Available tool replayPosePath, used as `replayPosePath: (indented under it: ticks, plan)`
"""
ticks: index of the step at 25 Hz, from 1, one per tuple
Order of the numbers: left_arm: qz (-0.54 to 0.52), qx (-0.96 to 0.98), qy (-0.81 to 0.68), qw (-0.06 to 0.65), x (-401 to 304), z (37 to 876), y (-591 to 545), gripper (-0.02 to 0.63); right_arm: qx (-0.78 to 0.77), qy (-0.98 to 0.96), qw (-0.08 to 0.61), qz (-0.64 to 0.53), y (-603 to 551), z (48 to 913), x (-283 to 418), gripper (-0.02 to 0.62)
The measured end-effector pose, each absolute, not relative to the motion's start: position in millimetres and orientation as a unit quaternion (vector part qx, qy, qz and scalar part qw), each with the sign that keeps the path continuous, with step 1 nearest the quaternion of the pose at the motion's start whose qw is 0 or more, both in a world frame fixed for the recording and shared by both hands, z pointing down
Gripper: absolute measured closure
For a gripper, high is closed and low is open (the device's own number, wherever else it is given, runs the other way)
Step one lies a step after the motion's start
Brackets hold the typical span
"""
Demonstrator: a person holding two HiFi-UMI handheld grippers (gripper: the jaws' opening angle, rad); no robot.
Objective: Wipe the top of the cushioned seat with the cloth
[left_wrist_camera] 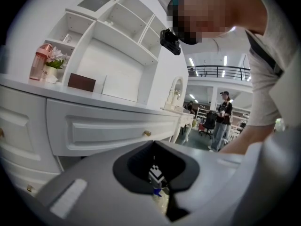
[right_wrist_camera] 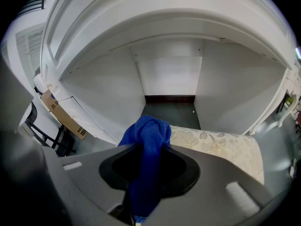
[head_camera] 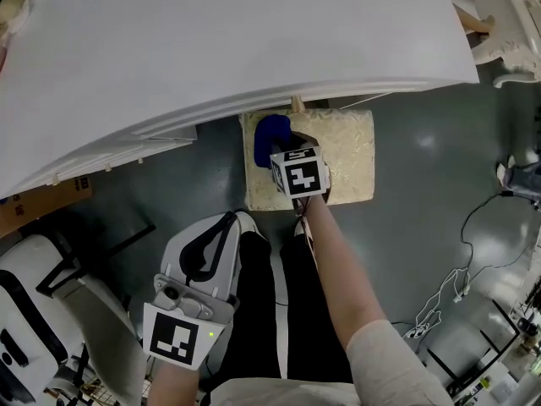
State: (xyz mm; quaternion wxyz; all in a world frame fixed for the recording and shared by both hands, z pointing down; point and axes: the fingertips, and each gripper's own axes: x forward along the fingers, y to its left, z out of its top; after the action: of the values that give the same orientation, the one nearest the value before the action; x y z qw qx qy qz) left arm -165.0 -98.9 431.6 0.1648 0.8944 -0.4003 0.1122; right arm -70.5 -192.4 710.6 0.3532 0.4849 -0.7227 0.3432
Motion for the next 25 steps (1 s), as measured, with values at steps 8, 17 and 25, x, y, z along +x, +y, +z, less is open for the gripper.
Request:
replayPosePath:
  ticks: [8,17,25]
  plan:
    - [0.118,0.896,-0.394,0.167,-127,434,-94,0.606,0.487,-0.718,0.355,0.349,-191,713,-23,0.485]
    - [0.118,0.892,-0.403,0.169,-88,433,-97,0.606,0.487,-0.713,0.354,0.36,-189,715,27,0.485]
    - [0.116,0.892,-0.406,0.163,-50,430,-102,0.606,0.49,-0.708,0.349,0.369,-186,717,77,0.485]
